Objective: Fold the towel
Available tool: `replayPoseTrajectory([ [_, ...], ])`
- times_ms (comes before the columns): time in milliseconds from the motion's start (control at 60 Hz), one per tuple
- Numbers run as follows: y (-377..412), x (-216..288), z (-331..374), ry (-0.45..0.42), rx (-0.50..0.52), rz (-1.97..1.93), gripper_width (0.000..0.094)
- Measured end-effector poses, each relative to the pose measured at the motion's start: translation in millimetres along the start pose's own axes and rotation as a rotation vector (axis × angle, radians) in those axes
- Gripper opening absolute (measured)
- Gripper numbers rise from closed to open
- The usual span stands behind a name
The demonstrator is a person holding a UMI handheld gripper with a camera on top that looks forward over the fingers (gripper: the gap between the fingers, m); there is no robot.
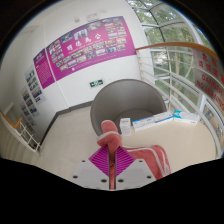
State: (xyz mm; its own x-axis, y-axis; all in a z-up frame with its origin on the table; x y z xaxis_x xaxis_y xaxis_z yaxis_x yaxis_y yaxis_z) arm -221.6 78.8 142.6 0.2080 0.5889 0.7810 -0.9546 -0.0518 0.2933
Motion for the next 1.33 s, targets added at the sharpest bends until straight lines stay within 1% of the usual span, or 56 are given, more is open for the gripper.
replayPoseTrajectory([
  [50, -34.2, -0.6, -8.7, 0.009, -0.066, 0.016, 0.0051],
  [83, -63.2, -8.6, -13.0, 0.034, -0.123, 0.035, 0.0062],
  [133, -102.2, -22.6, -12.4, 0.065, -0.19, 0.049, 0.0155],
  [150, -113.1, -25.6, -13.1, 0.073, -0.211, 0.053, 0.0202],
  [183, -135.2, -31.6, -12.5, 0.088, -0.255, 0.069, 0.0324],
  [233, -174.2, -39.3, -9.3, 0.104, -0.317, 0.103, 0.0551],
  [283, -185.7, -41.1, 1.4, 0.097, -0.358, 0.135, 0.0777],
  [300, -187.8, -40.8, 4.3, 0.094, -0.362, 0.144, 0.0836],
  [317, -189.5, -39.9, 7.8, 0.089, -0.364, 0.151, 0.0869],
  [367, -191.6, -37.1, 18.7, 0.074, -0.364, 0.163, 0.0846],
  [433, -184.5, -35.9, 35.0, 0.057, -0.361, 0.165, 0.0855],
  [667, -118.8, -39.3, 109.4, 0.016, -0.325, 0.156, 0.0856],
  [767, -85.3, -43.7, 150.3, -0.015, -0.325, 0.173, 0.0856],
  [933, -42.3, -56.6, 225.8, -0.075, -0.362, 0.224, 0.0855],
  [1150, -4.7, -90.3, 299.8, -0.085, -0.373, 0.235, 0.0855],
  [1333, 13.1, -95.8, 329.6, -0.116, -0.369, 0.243, 0.0853],
])
Point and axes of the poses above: the point between the fingertips, and its own axes, seen from behind it with the camera up: y to the left, x up, z backward, against the way the camera looks, the point moved 1 cm from there along z, backward, against the way the camera looks, and after that the axes turned 2 degrees about -z, right-handed, at the moved point
